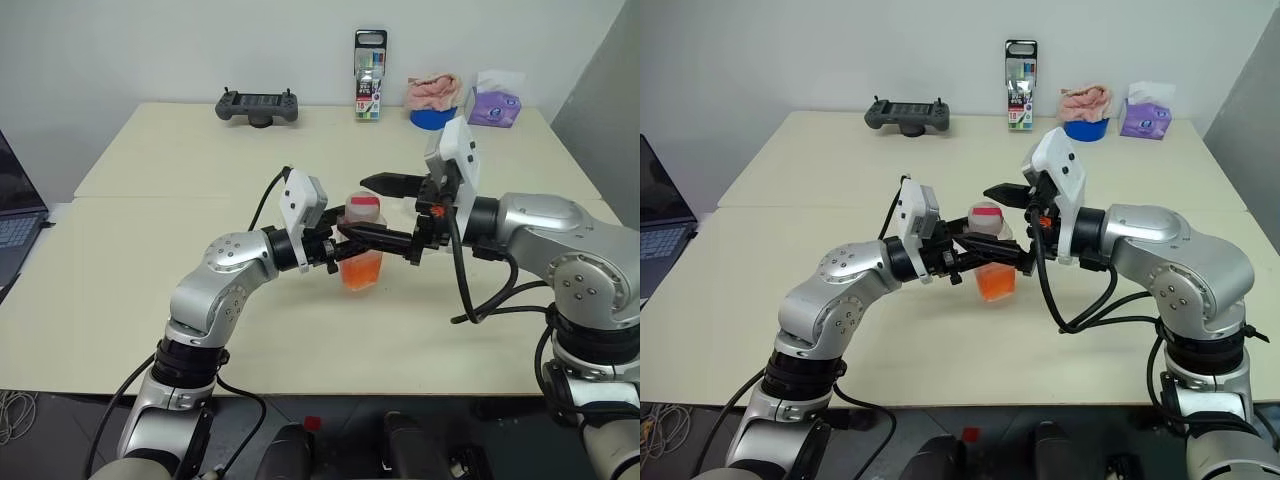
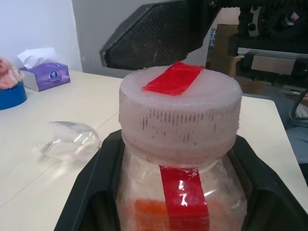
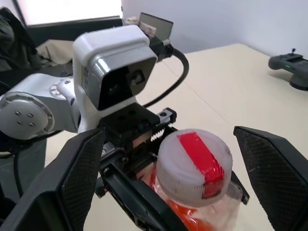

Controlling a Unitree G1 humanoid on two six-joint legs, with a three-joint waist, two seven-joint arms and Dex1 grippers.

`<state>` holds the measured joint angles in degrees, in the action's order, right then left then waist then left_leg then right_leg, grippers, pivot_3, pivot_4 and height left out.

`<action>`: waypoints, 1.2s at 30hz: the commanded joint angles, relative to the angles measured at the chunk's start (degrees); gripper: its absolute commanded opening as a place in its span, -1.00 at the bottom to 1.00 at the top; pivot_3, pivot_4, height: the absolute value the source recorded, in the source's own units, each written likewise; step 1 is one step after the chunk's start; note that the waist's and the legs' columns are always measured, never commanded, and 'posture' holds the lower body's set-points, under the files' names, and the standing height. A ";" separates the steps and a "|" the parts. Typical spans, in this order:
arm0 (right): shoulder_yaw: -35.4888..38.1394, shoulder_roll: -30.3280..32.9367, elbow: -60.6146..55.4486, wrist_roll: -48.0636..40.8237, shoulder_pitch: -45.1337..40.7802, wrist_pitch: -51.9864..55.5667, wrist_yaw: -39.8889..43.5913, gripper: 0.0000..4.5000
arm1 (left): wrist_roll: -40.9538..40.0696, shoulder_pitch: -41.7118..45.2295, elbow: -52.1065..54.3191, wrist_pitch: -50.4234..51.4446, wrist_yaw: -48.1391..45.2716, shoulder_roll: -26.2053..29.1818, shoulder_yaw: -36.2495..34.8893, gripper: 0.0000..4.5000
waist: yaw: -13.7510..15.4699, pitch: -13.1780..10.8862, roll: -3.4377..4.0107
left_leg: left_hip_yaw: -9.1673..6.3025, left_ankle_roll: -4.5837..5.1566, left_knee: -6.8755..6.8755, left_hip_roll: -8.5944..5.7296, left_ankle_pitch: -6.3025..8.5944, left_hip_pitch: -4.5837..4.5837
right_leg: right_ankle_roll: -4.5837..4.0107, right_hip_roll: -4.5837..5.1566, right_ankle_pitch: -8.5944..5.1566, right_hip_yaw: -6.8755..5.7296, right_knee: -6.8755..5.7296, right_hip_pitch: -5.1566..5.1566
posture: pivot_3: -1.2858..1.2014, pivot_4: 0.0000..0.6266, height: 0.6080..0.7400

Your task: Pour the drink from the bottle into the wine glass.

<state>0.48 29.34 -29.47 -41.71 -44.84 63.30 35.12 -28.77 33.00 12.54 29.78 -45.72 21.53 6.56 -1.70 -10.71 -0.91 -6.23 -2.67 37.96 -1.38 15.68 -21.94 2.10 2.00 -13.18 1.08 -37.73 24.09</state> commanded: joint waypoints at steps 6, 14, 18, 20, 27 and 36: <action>-0.25 -1.68 -1.48 0.80 -0.23 1.86 -7.65 1.00 | 0.49 1.15 1.06 -2.05 0.40 -1.03 -0.67 -0.05 | -0.01 0.00 0.00 | 0.00 0.00 0.01 0.00 0.00 0.00 | 0.00 -0.01 0.00 0.00 -0.01 0.00 | 0.03 -0.52 1.00; 0.05 -2.93 -1.22 0.57 -0.47 1.45 -9.90 0.44 | 1.38 0.83 0.49 -2.42 -0.10 -1.05 -0.74 -0.05 | -0.02 0.00 0.00 | -0.01 0.00 -0.01 0.01 0.00 0.00 | 0.00 -0.02 0.00 -0.01 -0.01 0.00 | 0.03 -0.52 1.00; 0.43 -2.84 -0.99 0.26 -0.64 1.21 -9.95 -0.17 | 1.54 0.93 0.30 -2.50 -0.30 -1.07 -0.81 -0.05 | -0.03 0.00 0.00 | -0.01 0.01 0.00 0.01 0.00 0.00 | 0.00 -0.02 0.00 0.00 -0.01 0.00 | 0.03 -0.52 1.00; 0.39 -2.59 -0.67 0.26 -0.71 0.98 -9.85 -0.18 | 1.61 0.94 0.17 -2.54 -0.45 -1.06 -0.84 -0.05 | -0.03 0.00 0.00 | -0.01 0.01 -0.01 0.01 0.00 0.00 | 0.00 -0.02 0.00 0.00 -0.01 0.00 | 0.03 -0.52 1.00; -4.44 10.16 2.34 -4.24 4.32 -12.41 27.36 -0.18 | 1.49 1.56 -0.66 -2.49 -1.32 -1.61 -0.07 -0.05 | 0.44 -0.01 -0.02 | 0.01 0.01 0.00 -0.03 0.00 -0.02 | 0.01 -0.02 0.00 -0.02 0.09 -0.05 | 0.03 -0.52 1.00; -14.13 7.28 22.10 7.57 -5.97 -28.82 45.00 -0.18 | 1.41 1.28 0.47 -2.63 -0.77 -1.57 0.53 -0.05 | -1.04 -0.04 0.02 | -0.04 0.05 -0.02 0.17 0.02 0.17 | 0.07 -0.21 0.00 -0.08 0.48 -0.33 | 0.03 -0.52 1.00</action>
<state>-9.27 38.05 -4.98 -33.34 -49.76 37.00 73.17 -27.45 33.10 12.59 28.23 -49.45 20.16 11.07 -2.75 -10.75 -0.89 -6.31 -2.62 37.94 -1.20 15.70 -21.78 2.13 1.77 -13.16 0.99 -37.25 23.75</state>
